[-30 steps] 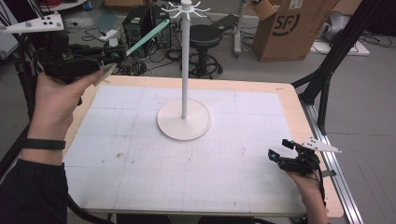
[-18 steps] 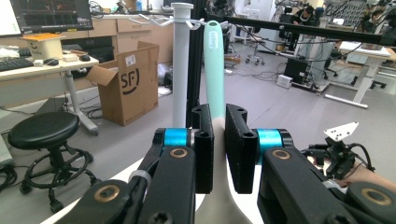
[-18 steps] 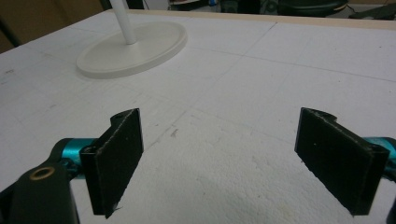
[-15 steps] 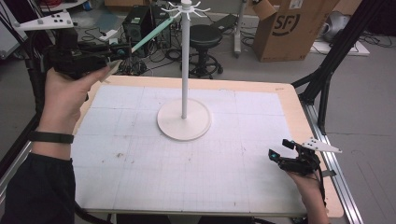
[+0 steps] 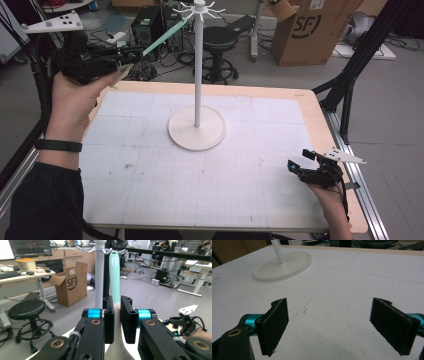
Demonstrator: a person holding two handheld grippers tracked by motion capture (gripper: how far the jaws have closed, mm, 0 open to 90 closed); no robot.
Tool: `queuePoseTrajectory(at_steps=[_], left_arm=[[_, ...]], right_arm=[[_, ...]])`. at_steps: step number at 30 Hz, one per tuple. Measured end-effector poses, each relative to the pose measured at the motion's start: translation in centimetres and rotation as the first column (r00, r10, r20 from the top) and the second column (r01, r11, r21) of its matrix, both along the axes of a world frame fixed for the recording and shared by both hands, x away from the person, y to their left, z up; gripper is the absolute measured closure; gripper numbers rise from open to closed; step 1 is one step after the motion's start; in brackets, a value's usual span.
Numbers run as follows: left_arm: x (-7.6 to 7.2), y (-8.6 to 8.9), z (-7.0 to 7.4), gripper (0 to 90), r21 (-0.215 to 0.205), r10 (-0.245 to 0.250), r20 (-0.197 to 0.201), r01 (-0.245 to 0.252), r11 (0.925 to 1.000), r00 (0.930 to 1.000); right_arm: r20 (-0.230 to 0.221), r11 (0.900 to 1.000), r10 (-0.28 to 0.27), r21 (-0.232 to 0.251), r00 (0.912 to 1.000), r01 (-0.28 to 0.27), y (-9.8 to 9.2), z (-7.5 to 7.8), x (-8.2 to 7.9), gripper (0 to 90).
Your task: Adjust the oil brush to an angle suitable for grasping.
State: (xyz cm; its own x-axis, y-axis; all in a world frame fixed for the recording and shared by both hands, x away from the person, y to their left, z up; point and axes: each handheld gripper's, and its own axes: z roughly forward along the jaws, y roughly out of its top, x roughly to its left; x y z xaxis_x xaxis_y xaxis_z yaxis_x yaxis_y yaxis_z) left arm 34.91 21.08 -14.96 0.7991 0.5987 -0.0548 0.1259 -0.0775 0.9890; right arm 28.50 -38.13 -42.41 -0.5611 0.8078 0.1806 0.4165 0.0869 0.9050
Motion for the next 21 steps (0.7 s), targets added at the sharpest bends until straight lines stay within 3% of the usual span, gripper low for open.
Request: queuePoseTrajectory(at_steps=[7,21], left_arm=[[-0.42,0.37,0.26,82.2,-0.021,-0.002,0.027,0.003,0.9998,0.9996],[0.34,0.03,-0.05,82.1,-0.011,0.012,0.018,-0.012,0.9999,0.9998]], right_arm=[[0.001,1.000,0.000,-0.001,1.0000,0.000,-0.02,-0.04,0.02,14.5],[0.002,1.000,0.000,-0.001,1.0000,0.000,-0.03,-0.04,0.00,14.5]])
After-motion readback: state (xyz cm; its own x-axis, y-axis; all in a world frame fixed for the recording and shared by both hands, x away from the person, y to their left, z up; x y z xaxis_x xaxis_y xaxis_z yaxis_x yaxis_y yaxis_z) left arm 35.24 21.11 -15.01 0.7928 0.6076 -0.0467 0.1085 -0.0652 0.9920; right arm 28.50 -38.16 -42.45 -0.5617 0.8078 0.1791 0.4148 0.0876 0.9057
